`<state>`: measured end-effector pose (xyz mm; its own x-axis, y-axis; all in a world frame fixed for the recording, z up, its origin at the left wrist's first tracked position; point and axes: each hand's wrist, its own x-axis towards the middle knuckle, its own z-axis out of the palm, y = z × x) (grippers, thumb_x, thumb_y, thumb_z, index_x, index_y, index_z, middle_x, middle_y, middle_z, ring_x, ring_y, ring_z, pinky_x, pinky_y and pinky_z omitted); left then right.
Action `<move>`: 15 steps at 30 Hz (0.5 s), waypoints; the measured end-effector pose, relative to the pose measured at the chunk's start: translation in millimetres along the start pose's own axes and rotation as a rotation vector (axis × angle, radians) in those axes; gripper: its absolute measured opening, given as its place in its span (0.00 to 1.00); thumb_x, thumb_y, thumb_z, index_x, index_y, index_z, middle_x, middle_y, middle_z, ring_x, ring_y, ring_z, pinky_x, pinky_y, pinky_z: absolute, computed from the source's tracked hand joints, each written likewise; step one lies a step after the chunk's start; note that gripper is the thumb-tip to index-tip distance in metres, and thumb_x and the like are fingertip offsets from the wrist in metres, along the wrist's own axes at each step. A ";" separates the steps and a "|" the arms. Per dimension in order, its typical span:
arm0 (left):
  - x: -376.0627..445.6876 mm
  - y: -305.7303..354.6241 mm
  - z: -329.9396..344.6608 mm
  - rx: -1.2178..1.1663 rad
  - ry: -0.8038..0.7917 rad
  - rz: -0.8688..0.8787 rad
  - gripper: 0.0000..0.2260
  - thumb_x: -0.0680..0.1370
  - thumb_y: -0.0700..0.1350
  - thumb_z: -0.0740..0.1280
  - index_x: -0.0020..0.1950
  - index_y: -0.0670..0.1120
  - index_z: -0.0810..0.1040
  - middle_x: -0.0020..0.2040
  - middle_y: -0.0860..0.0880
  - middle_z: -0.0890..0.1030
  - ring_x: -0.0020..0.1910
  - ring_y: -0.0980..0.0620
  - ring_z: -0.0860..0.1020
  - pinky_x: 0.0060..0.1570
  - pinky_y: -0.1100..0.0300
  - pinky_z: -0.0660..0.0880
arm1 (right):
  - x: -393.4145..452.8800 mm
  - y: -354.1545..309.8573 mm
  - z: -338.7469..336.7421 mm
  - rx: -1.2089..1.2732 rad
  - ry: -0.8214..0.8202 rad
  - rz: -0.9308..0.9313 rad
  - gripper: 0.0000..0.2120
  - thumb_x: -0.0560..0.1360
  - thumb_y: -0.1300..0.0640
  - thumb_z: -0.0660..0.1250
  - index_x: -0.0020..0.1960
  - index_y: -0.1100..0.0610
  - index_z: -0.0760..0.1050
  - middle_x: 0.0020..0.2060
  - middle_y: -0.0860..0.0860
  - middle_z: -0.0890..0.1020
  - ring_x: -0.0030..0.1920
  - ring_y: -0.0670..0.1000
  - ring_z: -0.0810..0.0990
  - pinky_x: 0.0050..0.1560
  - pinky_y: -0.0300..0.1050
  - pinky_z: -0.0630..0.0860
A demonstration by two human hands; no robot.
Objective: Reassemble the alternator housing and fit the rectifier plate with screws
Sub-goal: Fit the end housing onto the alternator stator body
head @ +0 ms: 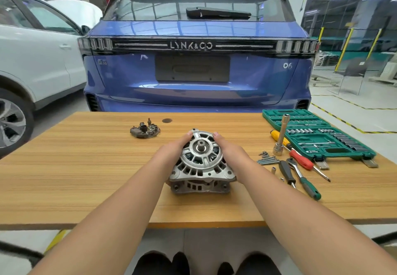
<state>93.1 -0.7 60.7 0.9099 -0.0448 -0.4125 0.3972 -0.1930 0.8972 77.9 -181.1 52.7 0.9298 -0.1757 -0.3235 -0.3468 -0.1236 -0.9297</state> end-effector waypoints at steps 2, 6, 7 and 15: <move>2.3 2.1 5.6 0.038 0.022 0.005 0.38 0.66 0.77 0.69 0.54 0.43 0.84 0.44 0.43 0.88 0.42 0.39 0.87 0.56 0.42 0.82 | 1.4 -0.4 -5.7 0.008 0.001 -0.001 0.56 0.53 0.18 0.65 0.71 0.52 0.74 0.65 0.55 0.81 0.63 0.63 0.79 0.68 0.61 0.73; -2.3 6.6 7.7 0.031 -0.013 -0.049 0.35 0.70 0.76 0.66 0.51 0.44 0.83 0.40 0.43 0.87 0.34 0.42 0.86 0.32 0.52 0.82 | 0.9 -3.5 -9.1 -0.013 -0.017 0.003 0.58 0.51 0.17 0.65 0.72 0.52 0.73 0.67 0.55 0.79 0.66 0.63 0.77 0.70 0.63 0.70; -4.6 7.2 6.7 0.035 -0.024 -0.073 0.35 0.70 0.76 0.65 0.50 0.44 0.83 0.38 0.42 0.87 0.30 0.42 0.85 0.23 0.53 0.79 | 0.5 -4.1 -9.1 -0.018 -0.026 0.007 0.58 0.51 0.17 0.64 0.72 0.51 0.73 0.67 0.56 0.79 0.66 0.63 0.77 0.70 0.63 0.70; -7.9 5.0 7.3 0.104 0.007 -0.092 0.38 0.67 0.81 0.62 0.49 0.46 0.82 0.37 0.43 0.87 0.29 0.43 0.85 0.26 0.51 0.80 | 1.1 -2.3 -10.0 -0.049 -0.026 0.029 0.56 0.55 0.17 0.62 0.73 0.51 0.72 0.68 0.56 0.78 0.67 0.63 0.76 0.70 0.65 0.70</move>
<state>87.0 -8.5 67.3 0.8711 -0.0154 -0.4909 0.4648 -0.2967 0.8342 78.5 -190.8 56.2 0.9218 -0.1541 -0.3556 -0.3790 -0.1671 -0.9102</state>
